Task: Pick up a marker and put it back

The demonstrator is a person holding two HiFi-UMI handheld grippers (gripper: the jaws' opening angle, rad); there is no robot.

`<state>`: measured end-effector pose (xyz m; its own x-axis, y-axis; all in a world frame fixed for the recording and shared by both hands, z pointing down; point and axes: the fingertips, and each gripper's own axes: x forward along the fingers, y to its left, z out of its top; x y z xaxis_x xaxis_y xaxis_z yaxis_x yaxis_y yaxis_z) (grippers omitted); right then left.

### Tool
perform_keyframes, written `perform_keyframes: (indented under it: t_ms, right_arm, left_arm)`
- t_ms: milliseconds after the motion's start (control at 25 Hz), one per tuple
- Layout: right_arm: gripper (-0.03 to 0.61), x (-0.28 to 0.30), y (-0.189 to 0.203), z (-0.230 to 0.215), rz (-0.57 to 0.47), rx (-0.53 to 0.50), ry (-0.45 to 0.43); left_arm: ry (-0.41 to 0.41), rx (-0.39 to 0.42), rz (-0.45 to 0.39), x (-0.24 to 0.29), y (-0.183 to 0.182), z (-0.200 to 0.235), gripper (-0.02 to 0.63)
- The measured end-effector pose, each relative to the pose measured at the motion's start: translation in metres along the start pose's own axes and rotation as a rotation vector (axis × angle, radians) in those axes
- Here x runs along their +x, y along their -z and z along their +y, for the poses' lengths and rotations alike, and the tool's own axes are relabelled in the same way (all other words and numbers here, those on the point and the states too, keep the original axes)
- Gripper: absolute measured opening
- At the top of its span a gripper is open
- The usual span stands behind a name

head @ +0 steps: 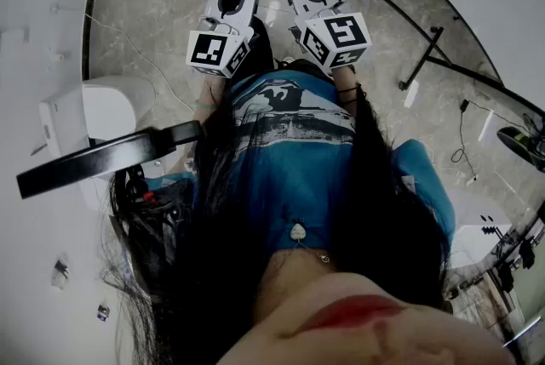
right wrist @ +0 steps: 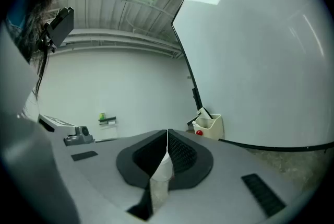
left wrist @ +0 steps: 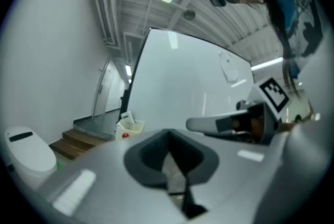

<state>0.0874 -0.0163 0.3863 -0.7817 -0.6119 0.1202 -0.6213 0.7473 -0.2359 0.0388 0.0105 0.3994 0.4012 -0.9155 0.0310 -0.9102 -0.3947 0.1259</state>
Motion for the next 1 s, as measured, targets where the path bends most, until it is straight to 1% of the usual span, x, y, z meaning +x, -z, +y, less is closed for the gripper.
perform_keyframes:
  t_ms: [160, 280, 360, 560, 680, 840, 1000]
  right_arm:
    - [0.012, 0.056, -0.006, -0.002, -0.001, 0.009, 0.01]
    - [0.012, 0.101, -0.016, -0.003, -0.009, 0.056, 0.006]
    - [0.012, 0.129, -0.023, -0.004, -0.015, 0.08, 0.019]
    - [0.012, 0.185, -0.032, -0.018, -0.017, 0.087, 0.112]
    - [0.013, 0.212, -0.034, -0.03, -0.001, 0.064, 0.161]
    - [0.014, 0.239, -0.028, -0.057, 0.062, 0.01, 0.195]
    - [0.014, 0.245, -0.025, -0.065, 0.099, -0.001, 0.211]
  left_arm:
    - [0.025, 0.015, -0.007, 0.022, -0.014, 0.058, 0.003]
    - [0.049, 0.027, -0.015, 0.037, -0.029, 0.103, 0.003]
    - [0.06, 0.025, -0.018, 0.045, -0.035, 0.133, 0.003]
    - [0.119, 0.022, -0.013, 0.062, -0.044, 0.192, 0.003]
    - [0.143, 0.008, -0.01, 0.081, -0.045, 0.227, 0.003]
    - [0.168, -0.017, 0.009, 0.121, -0.036, 0.254, 0.003]
    - [0.2, -0.039, 0.031, 0.124, -0.029, 0.251, 0.003]
